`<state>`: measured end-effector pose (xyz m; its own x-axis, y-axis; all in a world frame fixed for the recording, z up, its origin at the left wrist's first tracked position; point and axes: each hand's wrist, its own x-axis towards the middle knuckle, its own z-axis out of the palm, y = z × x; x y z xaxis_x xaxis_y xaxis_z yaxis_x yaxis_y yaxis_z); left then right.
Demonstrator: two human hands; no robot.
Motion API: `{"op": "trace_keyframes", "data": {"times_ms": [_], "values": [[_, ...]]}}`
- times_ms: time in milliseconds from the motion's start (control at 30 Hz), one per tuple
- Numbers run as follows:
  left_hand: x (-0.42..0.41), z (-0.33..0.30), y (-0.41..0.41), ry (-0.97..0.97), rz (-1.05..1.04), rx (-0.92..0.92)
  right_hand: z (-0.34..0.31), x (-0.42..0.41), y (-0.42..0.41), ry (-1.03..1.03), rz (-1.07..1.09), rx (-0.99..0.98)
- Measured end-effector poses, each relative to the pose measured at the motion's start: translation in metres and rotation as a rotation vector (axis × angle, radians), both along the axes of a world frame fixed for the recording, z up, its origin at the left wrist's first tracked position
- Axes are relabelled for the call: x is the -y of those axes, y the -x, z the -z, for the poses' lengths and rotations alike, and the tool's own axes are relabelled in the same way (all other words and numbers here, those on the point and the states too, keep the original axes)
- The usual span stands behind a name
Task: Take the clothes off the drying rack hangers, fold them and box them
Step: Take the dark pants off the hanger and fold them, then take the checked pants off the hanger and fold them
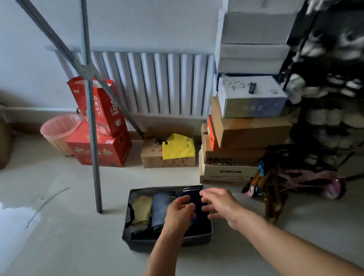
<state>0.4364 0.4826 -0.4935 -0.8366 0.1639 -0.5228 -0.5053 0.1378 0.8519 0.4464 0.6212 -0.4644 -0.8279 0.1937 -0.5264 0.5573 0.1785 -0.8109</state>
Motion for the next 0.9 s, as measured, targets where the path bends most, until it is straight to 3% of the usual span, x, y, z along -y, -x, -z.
{"op": "trace_keyframes", "data": {"times_ms": [167,467,667,900], "values": [[-0.029,-0.107,-0.043,-0.041,0.110,-0.033,-0.097,-0.017,-0.061,0.084,0.119,-0.045],[-0.116,-0.248,-0.121,-0.102,0.408,-0.173,-0.221,-0.104,-0.165,0.026,0.412,-0.204],[-0.194,-0.302,-0.170,-0.169,0.474,-0.222,-0.274,-0.174,-0.226,0.017,0.495,-0.301],[-0.301,-0.334,-0.239,-0.243,0.571,-0.231,-0.316,-0.277,-0.307,-0.270,0.604,-0.368]]}}
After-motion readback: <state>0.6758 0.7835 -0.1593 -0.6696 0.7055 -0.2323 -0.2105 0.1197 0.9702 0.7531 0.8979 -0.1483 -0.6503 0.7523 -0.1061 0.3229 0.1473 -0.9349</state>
